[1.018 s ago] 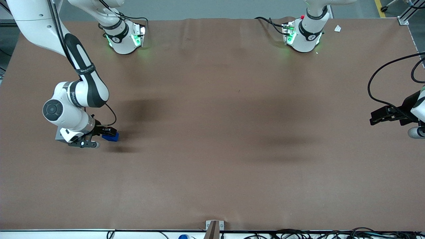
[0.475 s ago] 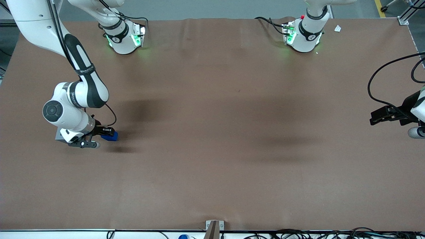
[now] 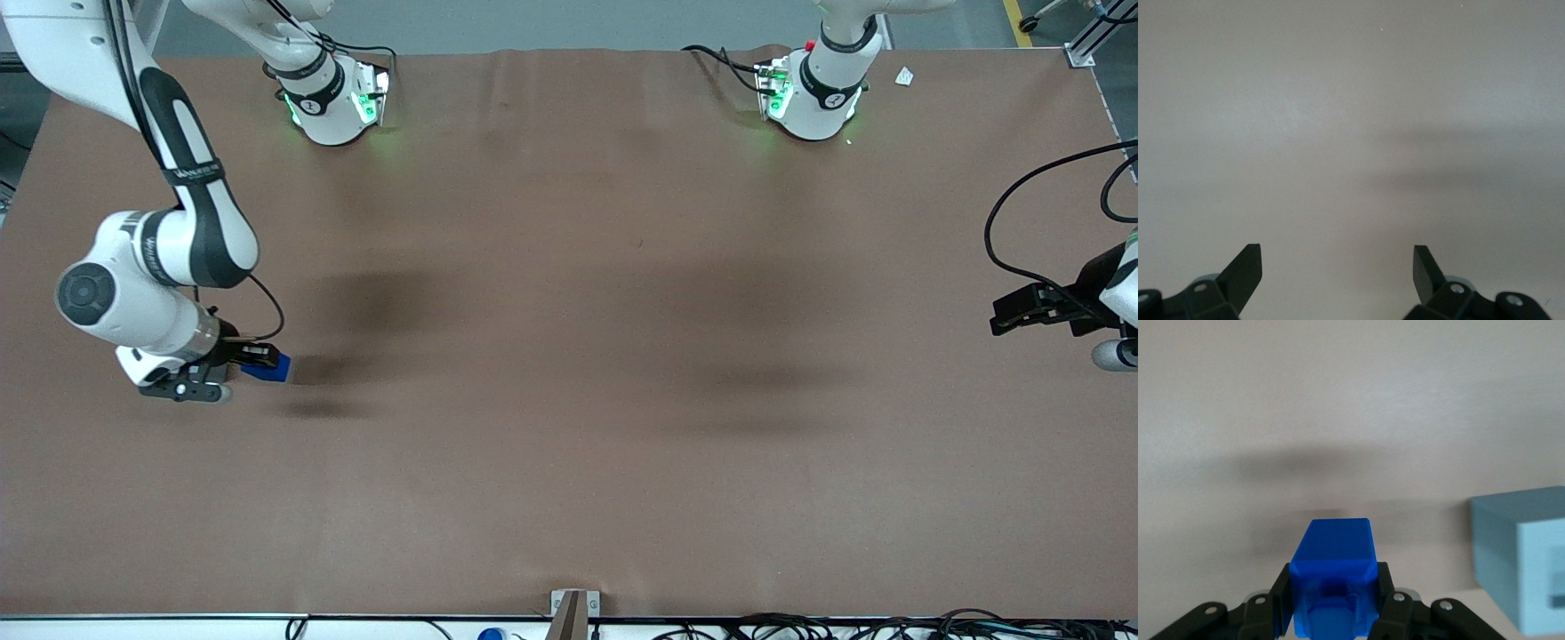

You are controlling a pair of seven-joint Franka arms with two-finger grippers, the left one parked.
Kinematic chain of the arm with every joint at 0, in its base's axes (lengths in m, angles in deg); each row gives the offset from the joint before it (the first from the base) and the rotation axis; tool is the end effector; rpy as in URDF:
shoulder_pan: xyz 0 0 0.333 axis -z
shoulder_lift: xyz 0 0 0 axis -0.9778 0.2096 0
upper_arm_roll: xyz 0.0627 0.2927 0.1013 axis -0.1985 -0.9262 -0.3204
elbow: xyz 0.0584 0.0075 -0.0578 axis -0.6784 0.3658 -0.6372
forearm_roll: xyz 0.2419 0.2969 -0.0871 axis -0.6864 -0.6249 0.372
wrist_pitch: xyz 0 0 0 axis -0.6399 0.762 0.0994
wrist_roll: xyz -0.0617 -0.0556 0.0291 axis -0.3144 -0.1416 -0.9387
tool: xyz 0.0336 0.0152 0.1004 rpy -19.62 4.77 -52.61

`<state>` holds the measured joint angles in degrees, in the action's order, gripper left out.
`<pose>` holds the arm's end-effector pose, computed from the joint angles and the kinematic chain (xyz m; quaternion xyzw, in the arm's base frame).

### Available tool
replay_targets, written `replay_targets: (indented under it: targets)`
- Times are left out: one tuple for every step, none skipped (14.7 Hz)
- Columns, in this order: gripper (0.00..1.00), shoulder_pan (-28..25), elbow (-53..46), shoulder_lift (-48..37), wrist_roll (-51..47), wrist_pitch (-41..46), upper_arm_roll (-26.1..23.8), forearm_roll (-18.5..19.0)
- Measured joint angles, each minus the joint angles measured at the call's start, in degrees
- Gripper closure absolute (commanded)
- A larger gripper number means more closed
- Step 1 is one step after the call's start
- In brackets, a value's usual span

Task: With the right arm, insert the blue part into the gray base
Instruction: 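Carry the blue part over the gray base's opening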

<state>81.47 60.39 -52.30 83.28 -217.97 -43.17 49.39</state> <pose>0.6016 -0.0283 0.2941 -0.9981 0.0586 0.0200 0.0030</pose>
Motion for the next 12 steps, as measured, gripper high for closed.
replay_targets:
  targets:
    - [0.8, 0.8, 0.0, -1.1, 0.3, 0.8, 0.1, 0.0]
    - [0.8, 1.5, 0.0, -2.1, 1.2, 1.6, 0.1, 0.0]
    - [0.8, 2.2, 0.0, -3.0, 2.1, 2.3, 0.1, 0.0]
    - [0.8, 2.9, 0.0, -3.7, 3.2, 2.8, 0.1, 0.0]
    - [0.8, 3.6, 0.0, -4.2, 4.7, 3.2, 0.1, 0.0]
    - [0.8, 4.5, 0.0, -4.5, 6.1, 3.6, 0.1, 0.0]
    - [0.8, 5.5, 0.0, -4.7, 7.8, 4.2, 0.2, 0.0]
    - [0.8, 6.5, 0.0, -4.8, 9.8, 4.6, 0.2, 0.0]
    - [0.8, 7.6, 0.0, -4.8, 11.7, 4.6, 0.3, 0.0]
    - [0.8, 8.7, 0.0, -4.8, 13.5, 4.7, 0.3, 0.0]
    - [0.8, 9.7, 0.0, -4.8, 15.0, 4.7, 0.4, 0.0]
    - [0.8, 10.6, 0.0, -4.8, 16.2, 4.7, 0.4, 0.0]
